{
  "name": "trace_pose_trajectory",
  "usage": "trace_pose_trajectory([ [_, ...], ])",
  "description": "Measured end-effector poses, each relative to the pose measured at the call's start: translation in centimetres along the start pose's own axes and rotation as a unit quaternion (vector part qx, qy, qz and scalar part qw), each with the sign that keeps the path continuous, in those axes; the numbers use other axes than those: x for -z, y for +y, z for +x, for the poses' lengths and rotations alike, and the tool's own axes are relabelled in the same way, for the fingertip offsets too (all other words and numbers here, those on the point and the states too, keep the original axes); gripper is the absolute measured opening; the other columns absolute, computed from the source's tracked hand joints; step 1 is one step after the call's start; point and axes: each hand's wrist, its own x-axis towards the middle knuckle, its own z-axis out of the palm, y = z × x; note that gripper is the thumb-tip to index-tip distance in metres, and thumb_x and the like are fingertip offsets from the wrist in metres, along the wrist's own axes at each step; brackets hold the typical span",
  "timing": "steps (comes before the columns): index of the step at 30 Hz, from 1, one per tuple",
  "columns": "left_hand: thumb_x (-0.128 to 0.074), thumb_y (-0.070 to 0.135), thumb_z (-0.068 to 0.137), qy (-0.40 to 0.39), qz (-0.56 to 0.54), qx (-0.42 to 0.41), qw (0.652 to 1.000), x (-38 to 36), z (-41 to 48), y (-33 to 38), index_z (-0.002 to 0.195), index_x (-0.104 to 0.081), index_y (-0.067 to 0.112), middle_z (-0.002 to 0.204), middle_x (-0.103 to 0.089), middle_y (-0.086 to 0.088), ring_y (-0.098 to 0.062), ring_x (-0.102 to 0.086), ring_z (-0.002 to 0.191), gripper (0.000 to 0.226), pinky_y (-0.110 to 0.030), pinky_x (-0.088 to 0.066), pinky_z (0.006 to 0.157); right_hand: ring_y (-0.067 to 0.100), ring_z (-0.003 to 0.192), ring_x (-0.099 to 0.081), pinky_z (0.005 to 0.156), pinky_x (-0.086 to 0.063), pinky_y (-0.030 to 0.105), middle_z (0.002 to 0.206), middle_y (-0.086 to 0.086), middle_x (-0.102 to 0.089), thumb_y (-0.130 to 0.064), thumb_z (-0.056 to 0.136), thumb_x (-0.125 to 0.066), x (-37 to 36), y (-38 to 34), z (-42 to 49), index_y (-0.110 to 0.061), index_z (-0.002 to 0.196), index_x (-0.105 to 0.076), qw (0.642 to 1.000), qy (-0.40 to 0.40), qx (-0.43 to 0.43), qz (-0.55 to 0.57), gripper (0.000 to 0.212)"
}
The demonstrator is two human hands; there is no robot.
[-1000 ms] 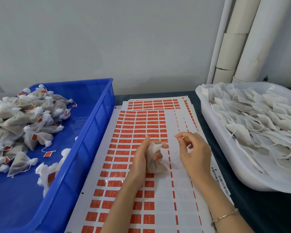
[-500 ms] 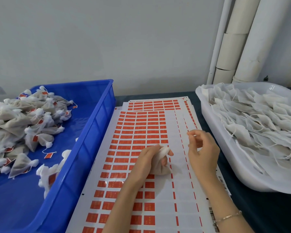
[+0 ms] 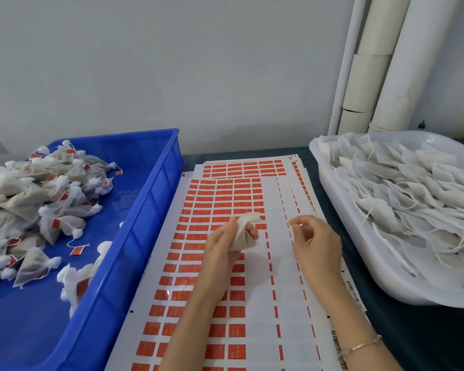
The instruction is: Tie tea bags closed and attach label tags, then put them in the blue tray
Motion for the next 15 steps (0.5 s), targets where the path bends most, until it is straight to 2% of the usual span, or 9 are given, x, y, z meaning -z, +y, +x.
trace_pose_trajectory([
  [3,-0.053,0.044,0.085,0.030,0.001,-0.054,0.998,0.2,0.0,-0.2,0.095,-0.075,0.038,0.104,-0.070,0.014,-0.007,-0.063,0.105,0.024,-0.021,-0.051,0.085,0.008,0.081,-0.059,0.083,-0.053,0.028,0.097,-0.011,-0.066,-0.026,0.088,-0.066,-0.5,-0.4,-0.6,-0.037,0.089,-0.060,0.996,-0.077,0.028,-0.025,0.012],
  [4,-0.053,0.043,0.086,0.048,0.020,-0.073,0.996,0.2,-0.1,-0.3,0.098,-0.074,0.036,0.105,-0.070,0.017,-0.003,-0.061,0.105,0.024,-0.020,-0.051,0.085,0.007,0.081,-0.060,0.085,-0.053,0.027,0.095,-0.014,-0.064,-0.027,0.088,-0.067,-0.5,-0.6,-0.7,-0.038,0.088,-0.060,0.995,-0.096,0.039,-0.016,0.013],
  [7,-0.054,0.036,0.091,0.083,0.095,-0.131,0.983,0.2,0.0,-0.8,0.100,-0.069,0.028,0.093,-0.070,0.014,-0.006,-0.063,0.094,0.019,-0.015,-0.051,0.075,0.001,0.078,-0.060,0.073,-0.046,0.006,0.091,-0.018,-0.063,-0.025,0.087,-0.067,-0.5,-1.1,-0.9,-0.038,0.088,-0.062,0.986,-0.155,0.060,0.018,0.014],
  [9,-0.055,0.032,0.094,0.096,0.165,-0.148,0.970,0.2,0.2,-1.4,0.101,-0.067,0.026,0.091,-0.067,0.009,-0.011,-0.062,0.088,0.015,-0.017,-0.051,0.073,0.000,0.080,-0.060,0.067,-0.041,0.000,0.090,-0.020,-0.064,-0.025,0.088,-0.066,-0.4,-1.5,-1.0,-0.038,0.087,-0.063,0.979,-0.189,0.058,0.042,0.013],
  [12,-0.060,0.021,0.092,0.111,0.267,-0.180,0.940,0.3,0.5,-2.2,0.109,-0.063,0.032,0.110,-0.061,0.017,-0.002,-0.057,0.104,0.020,-0.017,-0.053,0.085,0.000,0.085,-0.061,0.074,-0.042,0.003,0.091,-0.019,-0.066,-0.024,0.089,-0.066,0.0,-2.0,-1.1,-0.039,0.085,-0.064,0.967,-0.230,0.055,0.092,0.016],
  [15,-0.065,0.012,0.088,0.105,0.334,-0.232,0.907,0.4,0.8,-2.7,0.114,-0.069,0.019,0.115,-0.059,0.016,0.001,-0.050,0.112,0.027,-0.024,-0.050,0.096,0.005,0.088,-0.063,0.082,-0.049,0.013,0.093,-0.013,-0.069,-0.022,0.089,-0.066,0.3,-2.3,-1.2,-0.032,0.089,-0.068,0.953,-0.265,0.051,0.138,0.010],
])
